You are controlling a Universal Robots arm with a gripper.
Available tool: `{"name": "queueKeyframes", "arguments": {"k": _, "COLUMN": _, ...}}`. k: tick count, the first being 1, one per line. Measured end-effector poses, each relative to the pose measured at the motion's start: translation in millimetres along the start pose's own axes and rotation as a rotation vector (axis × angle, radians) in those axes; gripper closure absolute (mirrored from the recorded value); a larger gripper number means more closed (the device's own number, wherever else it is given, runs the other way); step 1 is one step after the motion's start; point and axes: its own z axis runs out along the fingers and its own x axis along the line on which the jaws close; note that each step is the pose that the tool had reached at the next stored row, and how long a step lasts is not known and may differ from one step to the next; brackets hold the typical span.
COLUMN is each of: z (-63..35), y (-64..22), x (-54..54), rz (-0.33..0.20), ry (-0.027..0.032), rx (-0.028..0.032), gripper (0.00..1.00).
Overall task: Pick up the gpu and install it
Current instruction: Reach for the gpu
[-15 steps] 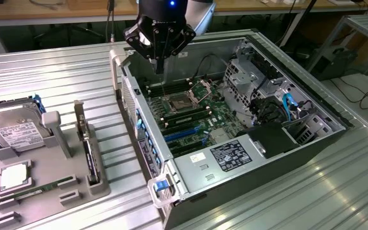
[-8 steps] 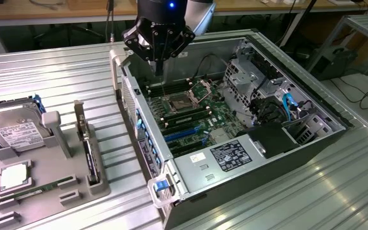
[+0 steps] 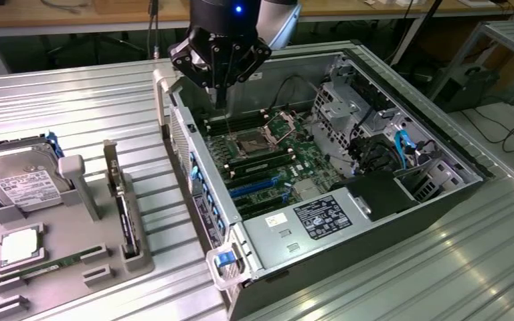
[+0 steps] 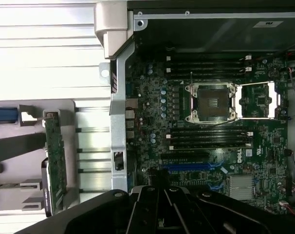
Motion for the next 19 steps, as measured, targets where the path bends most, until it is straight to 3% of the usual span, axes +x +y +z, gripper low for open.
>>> {"name": "queueKeyframes", "arguments": {"k": 19, "z": -0.4, "y": -4.5, "x": 8.9, "rz": -0.015, "ry": 0.0007, "rx": -0.0003, "gripper": 0.89}}
